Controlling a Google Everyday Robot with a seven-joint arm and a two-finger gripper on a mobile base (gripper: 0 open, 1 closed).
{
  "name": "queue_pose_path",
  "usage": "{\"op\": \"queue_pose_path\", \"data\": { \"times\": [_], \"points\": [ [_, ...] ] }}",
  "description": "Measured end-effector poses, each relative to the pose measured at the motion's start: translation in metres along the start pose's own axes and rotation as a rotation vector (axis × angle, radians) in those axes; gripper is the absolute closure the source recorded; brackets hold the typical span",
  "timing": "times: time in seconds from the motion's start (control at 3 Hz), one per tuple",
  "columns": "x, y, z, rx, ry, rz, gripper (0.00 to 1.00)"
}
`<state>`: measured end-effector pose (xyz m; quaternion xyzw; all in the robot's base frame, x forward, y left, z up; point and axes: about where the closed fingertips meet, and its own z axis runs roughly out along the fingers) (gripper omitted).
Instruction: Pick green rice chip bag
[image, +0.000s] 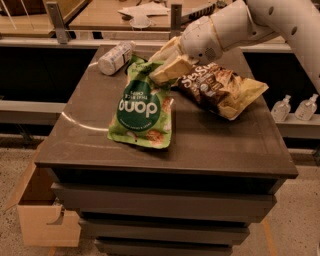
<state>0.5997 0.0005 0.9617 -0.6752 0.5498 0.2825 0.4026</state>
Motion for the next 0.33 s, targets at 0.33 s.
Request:
{"op": "queue_pose_path", "data": {
  "times": [0.33],
  "points": [
    [0.0000,0.0000,0.0000,0.000,0.000,0.000,1.00]
  ]
}}
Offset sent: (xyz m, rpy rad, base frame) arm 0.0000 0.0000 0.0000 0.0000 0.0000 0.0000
